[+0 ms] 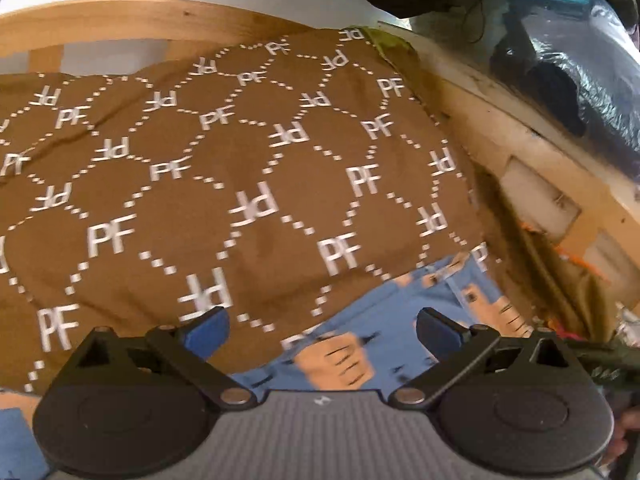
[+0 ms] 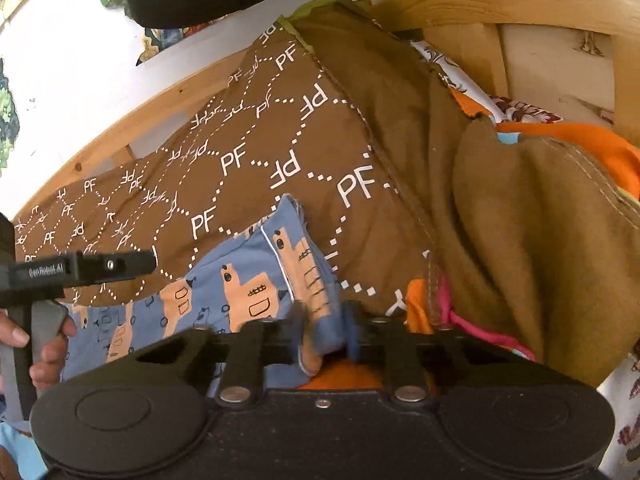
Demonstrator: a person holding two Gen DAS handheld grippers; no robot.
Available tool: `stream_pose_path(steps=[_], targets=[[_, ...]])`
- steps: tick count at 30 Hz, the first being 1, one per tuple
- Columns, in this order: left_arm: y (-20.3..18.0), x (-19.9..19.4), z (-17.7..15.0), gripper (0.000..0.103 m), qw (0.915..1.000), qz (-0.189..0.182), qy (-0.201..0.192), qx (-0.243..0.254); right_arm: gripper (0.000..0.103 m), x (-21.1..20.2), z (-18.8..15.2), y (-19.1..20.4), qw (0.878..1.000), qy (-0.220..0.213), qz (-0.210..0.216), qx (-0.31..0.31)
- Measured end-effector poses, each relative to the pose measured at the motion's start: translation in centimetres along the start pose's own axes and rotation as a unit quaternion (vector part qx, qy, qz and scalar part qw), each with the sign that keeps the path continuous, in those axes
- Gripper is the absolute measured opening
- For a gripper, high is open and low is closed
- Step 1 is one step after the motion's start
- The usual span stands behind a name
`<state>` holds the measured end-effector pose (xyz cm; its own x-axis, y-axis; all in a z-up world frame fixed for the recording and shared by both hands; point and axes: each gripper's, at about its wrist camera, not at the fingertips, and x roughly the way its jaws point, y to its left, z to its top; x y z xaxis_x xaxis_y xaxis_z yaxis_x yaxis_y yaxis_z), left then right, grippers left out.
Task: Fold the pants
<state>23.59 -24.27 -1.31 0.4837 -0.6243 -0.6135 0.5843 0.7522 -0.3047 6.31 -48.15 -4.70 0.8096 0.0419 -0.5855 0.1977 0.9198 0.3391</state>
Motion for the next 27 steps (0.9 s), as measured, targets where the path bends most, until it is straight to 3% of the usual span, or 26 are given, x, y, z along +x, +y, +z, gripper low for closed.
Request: stream_pose_path(steps=[4, 8, 13, 18, 21, 23, 27], targets=[[-0.8, 0.6, 0.9, 0.100, 0.9988, -0.022, 0.034, -0.028, 0.015, -0.6, -0.3, 1.8, 0.999, -0.021, -0.016, -0.044], [-0.9, 0.6, 1.2, 0.099, 0.9920, -0.083, 0.055, -0.079, 0.015, -1.4, -0.7, 4.9, 0.990, -0.042, -0.034, -0.127], [-1.5, 0.7, 1.9, 0.097, 0.9844, -0.122, 0.065, -0.109, 0.015, -1.3, -2.4, 9.2, 0.966, -0.050, -0.055, -0.246], [-2.8, 1.2, 2.0, 0.097, 0.9837, -0.128, 0.071, -0.104, 0.015, -0.4, -4.2, 12.3, 0.940, -0.043, -0.058, -0.333], [-3.4, 2.0, 1.5, 0.087, 0.9871, -0.098, 0.085, -0.093, 0.015, -0.2, -4.9, 12.9, 0.935, -0.038, -0.055, -0.348], [-3.4, 2.8, 1.0, 0.074, 0.9882, -0.075, 0.098, -0.091, 0.015, -0.1, -5.2, 12.9, 0.936, -0.034, -0.055, -0.347], [-2.2, 4.0, -0.3, 0.053, 0.9811, -0.083, 0.114, -0.133, 0.015, 0.0, -5.5, 12.8, 0.934, -0.030, -0.059, -0.350]])
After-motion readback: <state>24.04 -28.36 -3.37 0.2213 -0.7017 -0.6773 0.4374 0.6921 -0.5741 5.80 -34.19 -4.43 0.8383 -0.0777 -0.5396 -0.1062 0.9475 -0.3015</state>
